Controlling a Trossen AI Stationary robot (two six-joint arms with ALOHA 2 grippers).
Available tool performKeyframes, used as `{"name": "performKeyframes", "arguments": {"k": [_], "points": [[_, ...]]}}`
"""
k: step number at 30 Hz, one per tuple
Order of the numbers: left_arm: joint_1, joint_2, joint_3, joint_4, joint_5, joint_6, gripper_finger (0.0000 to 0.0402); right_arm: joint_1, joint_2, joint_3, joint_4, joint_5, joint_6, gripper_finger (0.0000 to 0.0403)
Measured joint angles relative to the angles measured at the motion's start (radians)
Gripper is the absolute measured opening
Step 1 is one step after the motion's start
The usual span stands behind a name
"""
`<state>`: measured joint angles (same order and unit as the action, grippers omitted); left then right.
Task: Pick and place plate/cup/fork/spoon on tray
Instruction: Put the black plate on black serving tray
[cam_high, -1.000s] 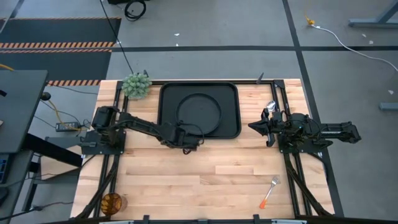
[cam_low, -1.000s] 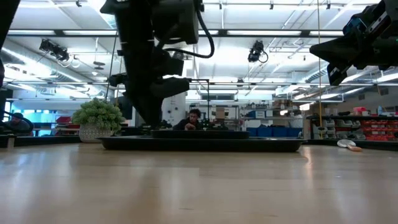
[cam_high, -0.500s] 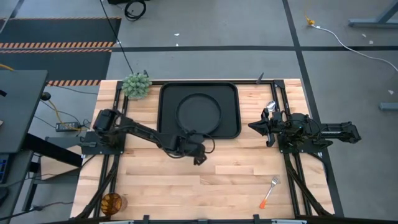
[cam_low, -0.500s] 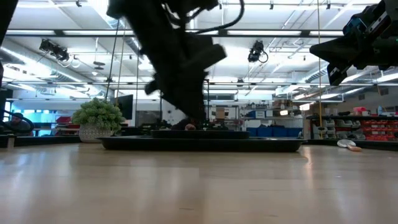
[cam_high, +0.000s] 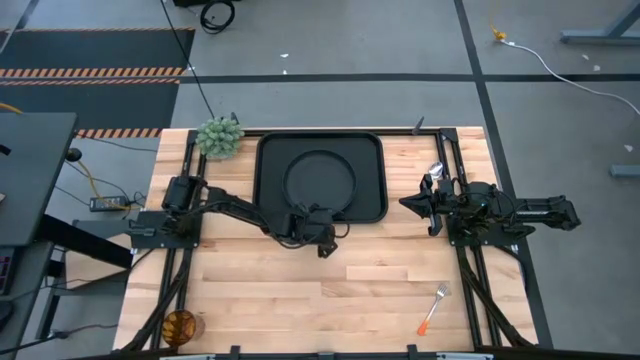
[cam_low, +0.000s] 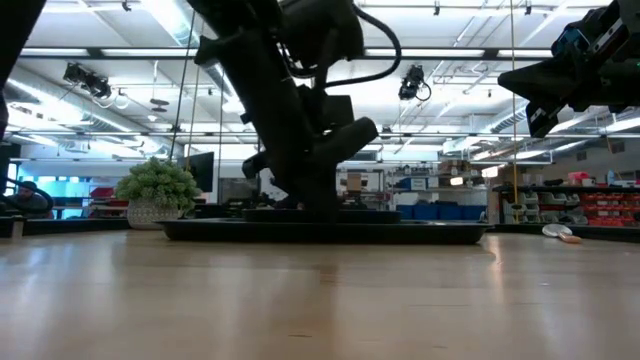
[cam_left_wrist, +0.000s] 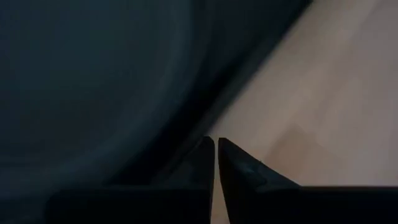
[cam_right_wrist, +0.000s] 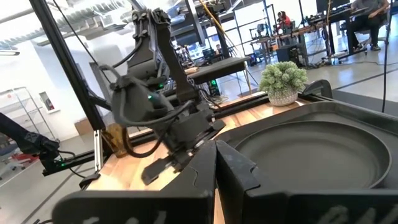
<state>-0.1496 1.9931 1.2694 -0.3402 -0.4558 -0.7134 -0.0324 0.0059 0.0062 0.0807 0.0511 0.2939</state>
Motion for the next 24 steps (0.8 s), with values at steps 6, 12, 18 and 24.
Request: {"name": "performKeyframes", "arguments": {"k": [6,12,18,24], "points": [[0.032,0.0,0.0,0.002,-0.003,0.009,0.003,0.0,0.0,0.0,0.0,0.0,0.0,0.0016],[0.046,0.0,0.0,0.016,-0.003,0.03,0.0027,0.0,0.0,0.0,0.0,0.0,0.0,0.0016],[0.082,0.0,0.0,0.012,-0.043,0.059,0.0024,0.0,0.0,0.0,0.0,0.0,0.0,0.0016],[0.12,0.0,0.0,0.02,-0.046,0.105,0.0022,0.0,0.0,0.0,0.0,0.0,0.0,0.0016]]}}
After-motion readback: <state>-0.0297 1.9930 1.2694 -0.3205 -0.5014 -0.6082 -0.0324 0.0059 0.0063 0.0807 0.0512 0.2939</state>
